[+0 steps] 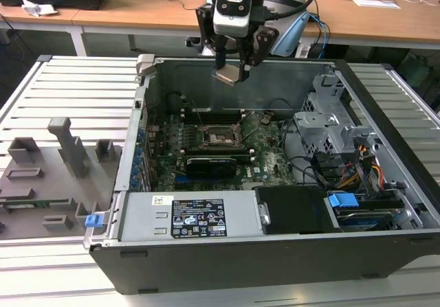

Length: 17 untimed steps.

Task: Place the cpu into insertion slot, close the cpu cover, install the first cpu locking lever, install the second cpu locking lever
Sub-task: 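Place the cpu into insertion slot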

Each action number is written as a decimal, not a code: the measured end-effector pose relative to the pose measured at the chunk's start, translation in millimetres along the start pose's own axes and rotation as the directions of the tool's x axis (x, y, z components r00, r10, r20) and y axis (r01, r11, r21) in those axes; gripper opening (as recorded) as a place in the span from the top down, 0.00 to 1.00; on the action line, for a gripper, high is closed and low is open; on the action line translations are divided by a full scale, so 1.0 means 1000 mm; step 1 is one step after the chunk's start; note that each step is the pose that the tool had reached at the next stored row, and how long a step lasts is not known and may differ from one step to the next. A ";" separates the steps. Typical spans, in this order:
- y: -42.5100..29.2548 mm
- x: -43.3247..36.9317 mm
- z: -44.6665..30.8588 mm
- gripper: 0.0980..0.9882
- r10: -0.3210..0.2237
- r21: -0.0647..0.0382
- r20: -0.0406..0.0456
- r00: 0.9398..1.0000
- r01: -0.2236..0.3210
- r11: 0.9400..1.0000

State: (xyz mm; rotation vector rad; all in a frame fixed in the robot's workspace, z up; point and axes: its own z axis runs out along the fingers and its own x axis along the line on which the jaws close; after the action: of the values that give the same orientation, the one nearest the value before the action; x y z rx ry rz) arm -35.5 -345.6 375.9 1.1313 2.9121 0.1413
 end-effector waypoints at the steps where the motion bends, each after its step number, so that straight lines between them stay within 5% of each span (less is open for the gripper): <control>1: 0.0000 0.0000 0.0001 0.52 0.006 0.000 0.001 1.000 -0.006 1.000; 17: 0.0001 0.0001 0.0005 0.52 0.089 -0.002 0.008 0.996 -0.089 0.996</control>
State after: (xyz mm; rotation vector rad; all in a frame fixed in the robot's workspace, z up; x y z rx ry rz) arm -35.5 -345.4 375.4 1.2582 2.8553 0.1401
